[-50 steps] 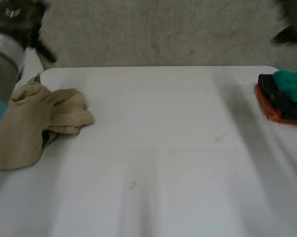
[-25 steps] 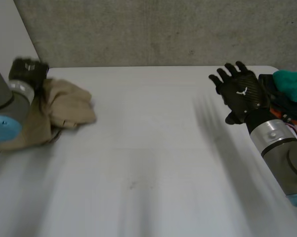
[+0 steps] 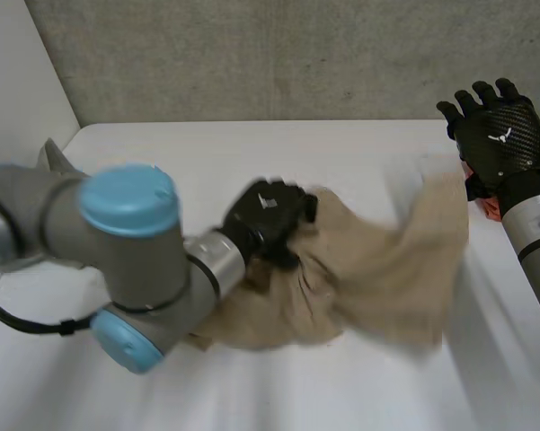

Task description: Fold the laundry.

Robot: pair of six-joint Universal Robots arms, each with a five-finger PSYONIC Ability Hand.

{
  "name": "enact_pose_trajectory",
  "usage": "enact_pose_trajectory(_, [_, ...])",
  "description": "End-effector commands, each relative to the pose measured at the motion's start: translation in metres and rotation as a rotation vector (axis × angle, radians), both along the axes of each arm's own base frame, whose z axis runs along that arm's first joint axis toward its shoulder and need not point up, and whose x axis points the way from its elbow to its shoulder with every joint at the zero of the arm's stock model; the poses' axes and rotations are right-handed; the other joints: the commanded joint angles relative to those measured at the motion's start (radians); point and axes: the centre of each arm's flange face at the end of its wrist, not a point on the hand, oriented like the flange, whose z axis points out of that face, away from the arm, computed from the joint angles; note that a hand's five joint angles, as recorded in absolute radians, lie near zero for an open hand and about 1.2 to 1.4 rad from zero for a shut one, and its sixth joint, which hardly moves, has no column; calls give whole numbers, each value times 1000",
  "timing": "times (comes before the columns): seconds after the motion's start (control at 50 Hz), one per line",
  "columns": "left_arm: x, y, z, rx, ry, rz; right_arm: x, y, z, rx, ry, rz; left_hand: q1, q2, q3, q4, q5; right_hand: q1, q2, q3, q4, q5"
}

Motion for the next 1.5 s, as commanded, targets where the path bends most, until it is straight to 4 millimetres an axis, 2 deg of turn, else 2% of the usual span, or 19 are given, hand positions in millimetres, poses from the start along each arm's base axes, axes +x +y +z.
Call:
enact_pose_trajectory(0.02, [5,4,21,-103,-100,75,2,4,-1,68,10,7,-313,-346,-367,-359,-358,-69,-38,-36,-41,-47])
enact_pose_trajectory(0.08, [26,-6,49,-141,-63,184,2,7,-1,120,18,9,-352,-385,-406,-398,-397,-69,-38,-36,-41,-47])
enact_pose_trajectory(0.22, [61,0,66,-134,-49,265,1,19,5,330,47,13,-364,-397,-417,-410,-408,-69,-38,-36,-41,-47])
enact_pose_trajectory(0.3, [82,4,44,-64,-110,304,0,29,8,470,17,15,-358,-391,-412,-404,-403,-69,-38,-36,-41,-47])
enact_pose_trajectory(0.4, [93,18,19,11,-175,304,0,29,3,572,-22,18,-358,-391,-411,-404,-403,-69,-38,-36,-41,-47])
enact_pose_trajectory(0.46, [95,28,7,39,-196,289,3,14,-13,590,-13,22,-352,-385,-406,-398,-397,-69,-38,-36,-41,-47])
enact_pose_trajectory(0.58, [89,40,-2,41,-204,256,18,-23,-15,516,5,61,-355,-388,-409,-401,-400,-69,-38,-36,-41,-47])
enact_pose_trajectory(0.66, [87,41,-13,51,-219,254,38,-42,-25,466,97,132,-346,-379,-400,-392,-391,-69,-38,-36,-41,-47])
enact_pose_trajectory(0.78, [91,37,-30,72,-268,311,86,-46,-40,383,208,335,-279,-312,-333,-325,-324,-69,-38,-36,-41,-47])
enact_pose_trajectory(0.84, [92,32,-35,65,-277,343,96,-50,-53,391,215,369,-176,-209,-230,-222,-221,-69,-38,-36,-41,-47])
enact_pose_trajectory(0.94, [87,18,-46,23,-261,370,113,-54,-92,469,238,406,298,265,245,252,254,-69,-38,-36,-41,-47])
enact_pose_trajectory(0.96, [85,15,-48,15,-256,372,117,-54,-94,471,241,412,434,401,380,387,389,58,88,90,86,79])
enact_pose_trajectory(1.0, [83,9,-50,-4,-251,375,122,-55,-94,462,245,412,683,650,630,637,638,558,589,591,586,580])
enact_pose_trajectory(1.02, [80,2,-48,-36,-247,378,122,-61,-86,433,235,382,794,761,741,748,750,1147,1178,1180,1175,1168])
enact_pose_trajectory(1.14, [69,-42,-17,-249,-225,410,108,-72,-57,394,194,225,796,763,742,750,751,1153,1184,1186,1181,1174])
enact_pose_trajectory(1.24, [60,-92,24,-472,-184,468,95,-48,-12,367,196,183,796,763,742,750,751,1153,1184,1186,1181,1174])
enact_pose_trajectory(1.32, [47,-120,45,-564,-121,488,83,-20,4,426,193,176,796,763,742,750,751,1153,1184,1186,1181,1174])
enact_pose_trajectory(1.38, [37,-135,49,-598,-92,465,77,-4,3,500,155,157,796,763,742,750,751,1153,1184,1186,1181,1174])
enact_pose_trajectory(1.5, [16,-158,27,-631,-68,352,77,9,-13,677,-40,139,796,763,742,750,751,1153,1184,1186,1181,1174])
